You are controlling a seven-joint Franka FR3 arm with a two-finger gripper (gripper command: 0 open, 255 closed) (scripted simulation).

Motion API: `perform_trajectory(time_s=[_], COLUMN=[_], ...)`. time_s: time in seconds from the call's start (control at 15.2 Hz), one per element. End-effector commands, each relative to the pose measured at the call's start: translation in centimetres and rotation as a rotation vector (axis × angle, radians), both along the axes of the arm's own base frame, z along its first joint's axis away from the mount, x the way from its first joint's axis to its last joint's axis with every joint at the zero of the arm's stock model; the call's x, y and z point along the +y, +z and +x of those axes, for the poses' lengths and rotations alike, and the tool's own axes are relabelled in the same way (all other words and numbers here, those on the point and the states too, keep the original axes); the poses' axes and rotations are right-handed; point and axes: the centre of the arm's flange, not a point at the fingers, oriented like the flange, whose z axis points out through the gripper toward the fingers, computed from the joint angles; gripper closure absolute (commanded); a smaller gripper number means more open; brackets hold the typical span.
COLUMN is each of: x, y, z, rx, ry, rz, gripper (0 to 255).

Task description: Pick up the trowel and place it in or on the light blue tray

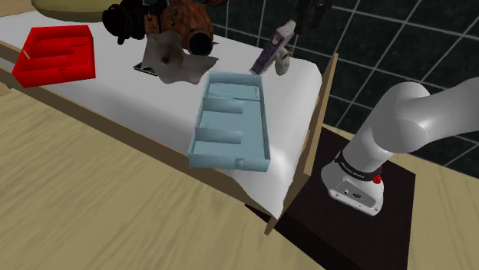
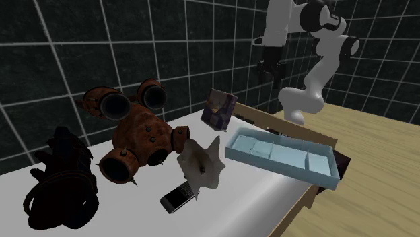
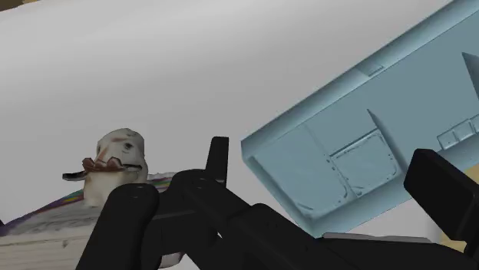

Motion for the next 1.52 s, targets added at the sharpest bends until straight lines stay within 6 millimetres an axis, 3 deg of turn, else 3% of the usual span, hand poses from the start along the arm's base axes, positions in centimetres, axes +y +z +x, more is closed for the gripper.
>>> perform_trajectory(time_s=[0.0, 0.4, 0.73, 1.06, 1.45], x=[0.0, -2.7, -3.9, -3.9, -2.4], y=[0.0, -3.8, -7.1, -10.3, -13.9], z=[0.0, 6.9, 12.9, 19.0, 26.4], rx=[0.0, -0.019, -0.034, -0.05, -0.069], ry=[0.0, 0.166, 0.304, 0.442, 0.608], rz=[0.0, 0.094, 0.172, 0.25, 0.344], gripper=[0, 0, 0, 0, 0])
